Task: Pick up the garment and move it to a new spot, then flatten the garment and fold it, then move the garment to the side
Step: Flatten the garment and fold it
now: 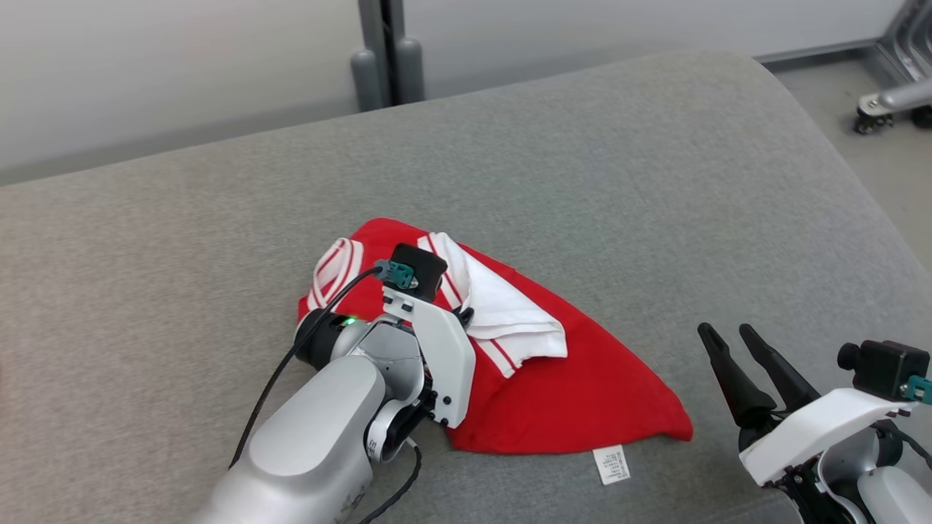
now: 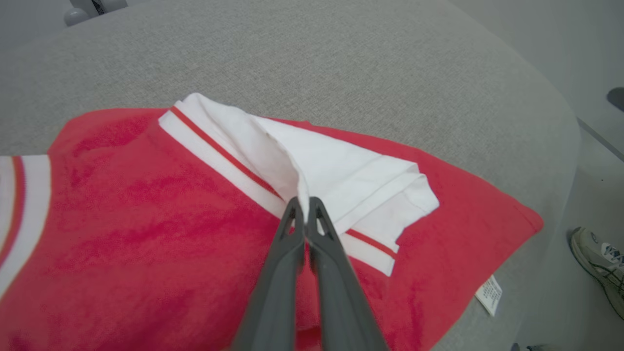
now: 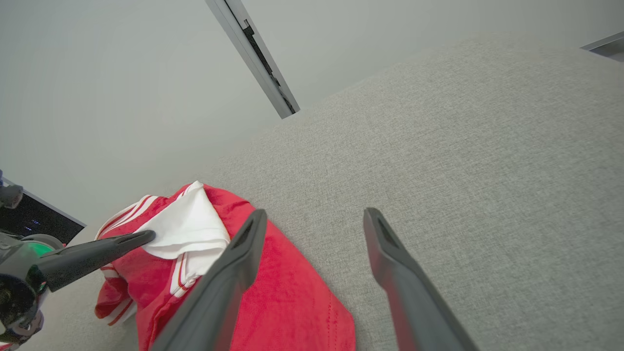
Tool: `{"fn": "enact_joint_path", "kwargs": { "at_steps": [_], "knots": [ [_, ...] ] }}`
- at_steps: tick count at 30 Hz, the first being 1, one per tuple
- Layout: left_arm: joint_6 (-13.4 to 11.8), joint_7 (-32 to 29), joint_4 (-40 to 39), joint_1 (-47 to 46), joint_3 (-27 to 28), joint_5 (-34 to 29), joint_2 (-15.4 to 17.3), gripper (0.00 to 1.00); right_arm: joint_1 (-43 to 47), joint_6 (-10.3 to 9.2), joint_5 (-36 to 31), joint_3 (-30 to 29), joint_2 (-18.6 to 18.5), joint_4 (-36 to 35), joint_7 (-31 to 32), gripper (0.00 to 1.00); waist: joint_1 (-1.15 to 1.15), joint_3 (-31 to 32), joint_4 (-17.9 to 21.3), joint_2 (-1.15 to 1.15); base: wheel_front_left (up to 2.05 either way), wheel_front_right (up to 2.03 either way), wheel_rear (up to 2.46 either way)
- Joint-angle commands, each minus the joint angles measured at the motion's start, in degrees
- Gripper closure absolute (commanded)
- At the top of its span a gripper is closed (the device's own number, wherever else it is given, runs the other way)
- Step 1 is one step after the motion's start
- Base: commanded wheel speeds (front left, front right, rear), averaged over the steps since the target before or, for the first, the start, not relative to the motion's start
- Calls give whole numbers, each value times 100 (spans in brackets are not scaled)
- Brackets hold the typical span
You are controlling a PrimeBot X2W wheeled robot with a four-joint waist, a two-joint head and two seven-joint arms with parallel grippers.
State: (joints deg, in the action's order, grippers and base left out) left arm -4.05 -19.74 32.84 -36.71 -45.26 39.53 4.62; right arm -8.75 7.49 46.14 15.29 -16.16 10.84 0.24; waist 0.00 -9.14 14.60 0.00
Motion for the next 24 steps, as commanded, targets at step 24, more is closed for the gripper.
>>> {"fn": "enact_joint_path", "kwargs": {
  "at_steps": [24],
  "knots": [
    [-1352,-284,-3506,2665,1039,813,2072,100,537,1,-167,-475,-142,-260,324,0,0,560,-1408,0,0,0,0]
  ]
}}
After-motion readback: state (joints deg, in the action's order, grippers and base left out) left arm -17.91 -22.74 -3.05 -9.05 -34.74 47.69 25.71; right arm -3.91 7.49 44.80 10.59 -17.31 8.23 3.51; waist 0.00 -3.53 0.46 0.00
